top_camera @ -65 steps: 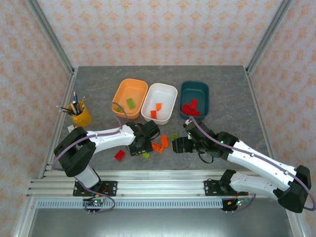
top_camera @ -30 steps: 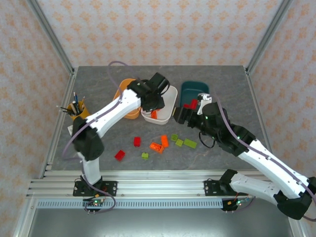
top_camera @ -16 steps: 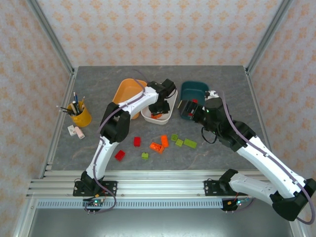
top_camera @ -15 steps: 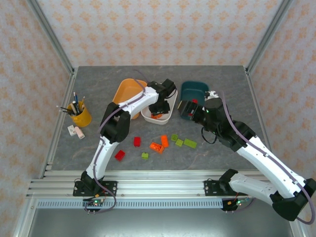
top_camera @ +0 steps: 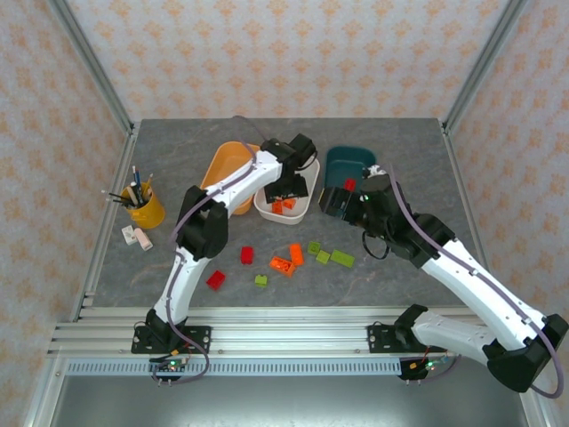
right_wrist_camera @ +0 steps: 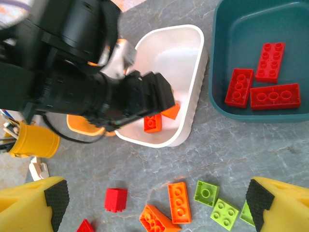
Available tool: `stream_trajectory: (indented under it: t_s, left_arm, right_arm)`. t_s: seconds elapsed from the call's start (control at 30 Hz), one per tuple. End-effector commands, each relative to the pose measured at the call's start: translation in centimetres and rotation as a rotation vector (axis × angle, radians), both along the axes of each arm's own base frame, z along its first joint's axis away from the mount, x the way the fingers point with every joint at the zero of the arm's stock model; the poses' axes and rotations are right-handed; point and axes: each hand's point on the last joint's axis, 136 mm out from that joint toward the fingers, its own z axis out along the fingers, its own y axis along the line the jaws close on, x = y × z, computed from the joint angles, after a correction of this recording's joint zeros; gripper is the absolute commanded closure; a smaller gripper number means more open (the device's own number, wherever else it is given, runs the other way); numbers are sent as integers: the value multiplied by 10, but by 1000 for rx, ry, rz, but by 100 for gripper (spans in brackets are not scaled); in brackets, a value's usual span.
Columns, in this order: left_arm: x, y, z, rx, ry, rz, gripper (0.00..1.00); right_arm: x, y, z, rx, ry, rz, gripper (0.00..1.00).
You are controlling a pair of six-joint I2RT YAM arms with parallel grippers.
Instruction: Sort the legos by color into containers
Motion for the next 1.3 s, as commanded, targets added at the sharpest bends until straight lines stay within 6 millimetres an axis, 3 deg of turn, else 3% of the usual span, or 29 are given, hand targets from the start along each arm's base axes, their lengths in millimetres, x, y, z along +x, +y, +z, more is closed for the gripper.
stream_trajectory:
  t_s: [0.0, 0.23, 0.4, 0.53, 0.63, 0.77, 0.87, 1.0, 1.27]
  left_arm:
    - [-9, 23, 83, -3, -149, 14, 26]
    - [-64, 67, 128, -4, -204, 21, 25]
    - [-119, 101, 124, 3, -163, 37, 25]
    - [-162, 105, 95, -78, -107, 9, 25]
    - [-188, 90, 76, -117, -85, -91, 25]
    - [-221, 61, 33, -105, -5, -232, 24]
    - [-234, 55, -1, -57, 46, -261, 23]
    - [-235, 48, -33, -30, 86, -246, 23]
    - [-232, 45, -69, 39, 142, -271, 31]
  right_arm:
    - [-5, -4, 18, -63, -36, 52, 5]
    - [-11, 4, 33, -90, -62, 152, 8]
    - [-22, 28, 31, -143, -74, 264, 12]
    - [-42, 66, 15, -166, -60, 395, 14]
    - [-61, 89, -13, -158, -45, 495, 14]
    - [-90, 106, -54, -129, 16, 611, 13]
    - [-108, 105, -85, -140, 35, 669, 13]
    - [-116, 88, -112, -170, 60, 648, 13]
    - [-115, 74, -108, -157, 57, 583, 13]
